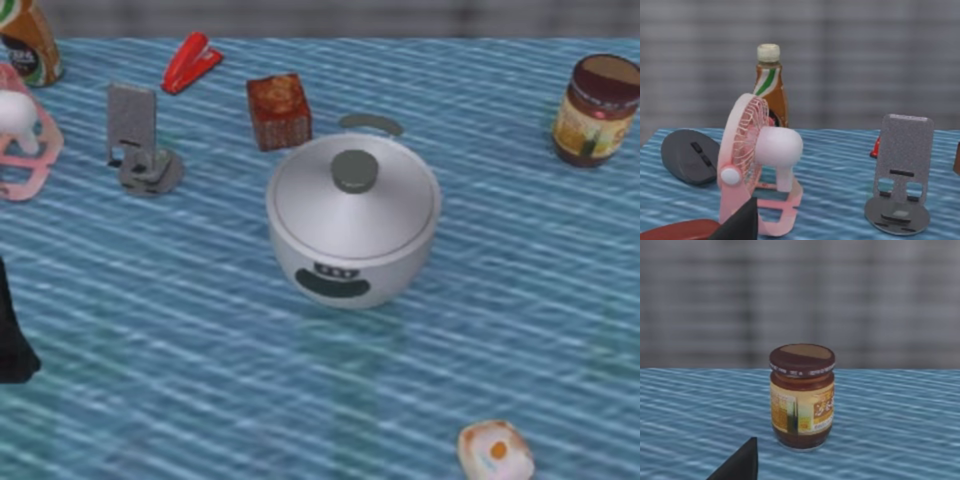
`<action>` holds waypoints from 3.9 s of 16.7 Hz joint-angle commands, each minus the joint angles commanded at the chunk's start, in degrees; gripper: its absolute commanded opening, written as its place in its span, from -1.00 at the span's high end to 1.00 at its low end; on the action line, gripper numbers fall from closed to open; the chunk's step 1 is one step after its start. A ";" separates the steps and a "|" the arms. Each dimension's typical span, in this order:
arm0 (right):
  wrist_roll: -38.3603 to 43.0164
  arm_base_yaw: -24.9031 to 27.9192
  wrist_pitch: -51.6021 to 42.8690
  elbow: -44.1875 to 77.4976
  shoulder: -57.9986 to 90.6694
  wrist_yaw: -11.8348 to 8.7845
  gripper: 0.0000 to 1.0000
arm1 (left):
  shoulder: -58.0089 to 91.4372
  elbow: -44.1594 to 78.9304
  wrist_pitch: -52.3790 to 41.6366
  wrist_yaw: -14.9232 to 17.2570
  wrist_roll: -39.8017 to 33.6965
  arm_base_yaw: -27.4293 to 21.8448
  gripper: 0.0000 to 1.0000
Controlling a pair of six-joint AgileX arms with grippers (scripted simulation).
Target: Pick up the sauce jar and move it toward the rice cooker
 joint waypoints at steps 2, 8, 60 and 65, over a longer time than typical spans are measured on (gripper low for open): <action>0.00 0.00 0.00 0.00 0.00 0.00 -1.00 | 0.00 0.00 0.00 0.00 0.00 0.00 -1.00; 0.11 -0.35 -7.23 8.73 10.76 0.54 -1.00 | 0.00 0.00 0.00 0.00 0.00 0.00 -1.00; -14.31 1.50 -60.92 132.84 145.28 -4.01 -0.10 | 0.00 0.00 0.00 0.00 0.00 0.00 -1.00; -14.31 1.50 -60.92 132.84 145.28 -4.01 0.66 | 0.00 0.00 0.00 0.00 0.00 0.00 -1.00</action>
